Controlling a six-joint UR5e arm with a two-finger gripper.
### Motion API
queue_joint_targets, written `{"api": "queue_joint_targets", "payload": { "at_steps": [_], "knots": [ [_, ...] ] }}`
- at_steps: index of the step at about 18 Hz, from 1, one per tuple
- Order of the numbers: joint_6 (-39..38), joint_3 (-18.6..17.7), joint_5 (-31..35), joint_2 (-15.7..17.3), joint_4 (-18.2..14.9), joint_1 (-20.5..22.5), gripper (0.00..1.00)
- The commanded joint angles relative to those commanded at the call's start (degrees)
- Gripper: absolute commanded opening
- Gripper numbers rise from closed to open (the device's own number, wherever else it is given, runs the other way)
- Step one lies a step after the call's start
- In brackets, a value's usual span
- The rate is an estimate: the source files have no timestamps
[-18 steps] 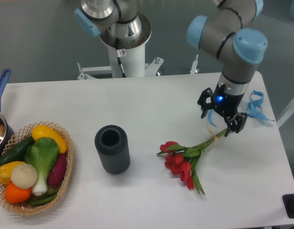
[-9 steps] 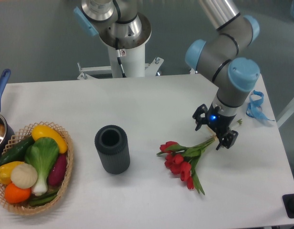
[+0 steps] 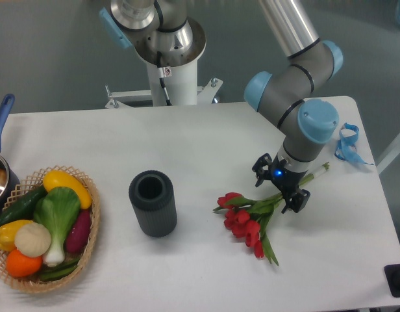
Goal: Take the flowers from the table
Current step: 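Lower the gripper and close it around the tulip stems, then lift the grasped tulip bunch up off the table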
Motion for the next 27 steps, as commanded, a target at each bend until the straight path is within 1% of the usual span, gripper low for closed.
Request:
{"api": "queue_joint_targets", "payload": {
  "at_steps": [10, 11, 12, 14, 15, 18, 20, 21, 22, 24, 27],
  "knots": [
    [0.0, -0.8, 0.0, -0.5, 1.8, -1.1, 1.00],
    [-0.1, -0.9, 0.0, -0.5, 2.0, -1.1, 0.93],
    [-0.1, -1.1, 0.0, -0.4, 2.2, -1.1, 0.81],
    [0.0, -1.1, 0.0, -0.4, 2.2, -1.1, 0.64],
    [0.0, -1.1, 0.1, -0.4, 2.2, -1.1, 0.59],
    [0.1, -1.0, 0.0, -0.3, 2.2, -1.1, 0.52],
    [0.1, -0.6, 0.0, -0.4, 2.2, -1.1, 0.51],
    [0.1, -0.7, 0.0, -0.3, 2.2, -1.1, 0.45],
    [0.1, -0.7, 0.0, -0.2, 2.2, -1.1, 0.42],
    [0.2, -0.4, 0.0, -0.1, 2.2, -1.1, 0.40],
    [0.1, 0.6, 0.0, 0.2, 1.9, -0.8, 0.30]
  ]
}}
